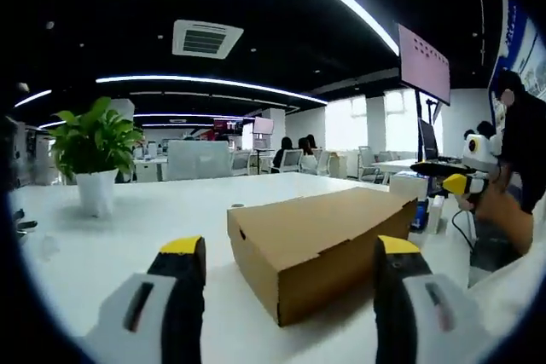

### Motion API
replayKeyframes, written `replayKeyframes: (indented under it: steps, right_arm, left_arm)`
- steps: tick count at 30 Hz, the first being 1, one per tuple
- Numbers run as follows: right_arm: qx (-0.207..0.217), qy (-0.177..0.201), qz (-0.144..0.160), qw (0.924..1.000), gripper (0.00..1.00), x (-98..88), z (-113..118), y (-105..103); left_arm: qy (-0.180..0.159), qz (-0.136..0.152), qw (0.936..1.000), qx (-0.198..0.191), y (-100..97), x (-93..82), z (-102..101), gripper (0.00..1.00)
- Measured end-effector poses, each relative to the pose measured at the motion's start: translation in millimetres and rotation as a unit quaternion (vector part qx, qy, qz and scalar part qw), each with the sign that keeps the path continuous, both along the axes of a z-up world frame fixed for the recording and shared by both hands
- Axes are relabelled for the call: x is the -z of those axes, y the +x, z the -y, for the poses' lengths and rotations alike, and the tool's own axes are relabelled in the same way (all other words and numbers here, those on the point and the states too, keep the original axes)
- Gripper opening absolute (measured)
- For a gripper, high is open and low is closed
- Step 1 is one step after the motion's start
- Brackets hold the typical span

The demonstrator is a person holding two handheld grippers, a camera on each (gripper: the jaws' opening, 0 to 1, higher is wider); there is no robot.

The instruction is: Operate the shoe box by opening the lid, removing the specified soft item, and placing it in the target area until the item is outside and the box remains undamaged.

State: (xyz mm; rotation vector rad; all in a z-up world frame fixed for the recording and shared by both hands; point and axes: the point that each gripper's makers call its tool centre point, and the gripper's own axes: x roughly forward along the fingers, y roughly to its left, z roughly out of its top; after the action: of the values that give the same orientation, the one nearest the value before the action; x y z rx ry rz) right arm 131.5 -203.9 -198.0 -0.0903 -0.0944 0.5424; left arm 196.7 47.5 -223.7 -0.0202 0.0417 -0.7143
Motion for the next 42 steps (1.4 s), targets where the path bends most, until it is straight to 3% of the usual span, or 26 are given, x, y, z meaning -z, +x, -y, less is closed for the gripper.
replayKeyframes:
  steps: [3,5,9,12,17,18,24,27,30,33,37,42]
  right_arm:
    - [0.018,-0.037,-0.011,0.9991,0.89,13.6,-2,5]
    - [0.04,-0.073,-0.038,0.9958,0.88,27.7,3,10]
    - [0.065,-0.134,-0.042,0.9879,0.81,42.3,7,17]
    - [0.057,-0.137,-0.057,0.9872,0.75,56.9,-1,17]
    - [0.052,-0.134,-0.07,0.9871,0.78,68.3,-5,15]
    - [0.053,-0.127,-0.076,0.9876,0.78,70.5,-4,16]
    - [0.056,-0.121,-0.087,0.9873,0.76,73.0,-2,17]
    - [0.053,-0.117,-0.087,0.9879,0.76,71.1,-3,15]
    - [0.055,-0.132,-0.081,0.9864,0.76,71.7,-4,17]
    - [0.061,-0.142,-0.075,0.9852,0.76,72.1,-4,18]
    - [0.051,-0.123,-0.076,0.9882,0.75,68.9,-7,19]
    - [0.061,-0.144,-0.076,0.9847,0.68,71.0,-4,23]
  left_arm:
    - [0.004,-0.004,0.9998,0.018,-5.5,1.0,6,0.9]
    - [0.007,-0.011,0.9997,0.021,-4.7,6.6,11,0.91]
    - [0.031,-0.022,0.9988,0.03,-6.0,21.8,15,0.92]
    - [0.053,-0.031,0.9977,0.028,-4.1,37.9,14,0.88]
    - [0.059,-0.045,0.9967,0.032,-2.0,50.7,19,0.88]
    - [0.086,-0.041,0.9946,0.041,-3.9,55.5,21,0.89]
    - [0.079,-0.034,0.9952,0.046,-2.9,51.9,24,0.86]
    - [0.113,-0.021,0.9928,0.034,2.2,53.3,13,0.84]
    - [0.091,-0.027,0.9952,0.025,4.6,47.8,4,0.83]
    - [0.071,-0.029,0.9964,0.036,2.8,46.0,9,0.83]
    - [0.118,-0.006,0.9922,0.04,3.0,55.2,24,0.83]
    - [0.108,-0.021,0.9927,0.05,3.2,58.6,34,0.81]
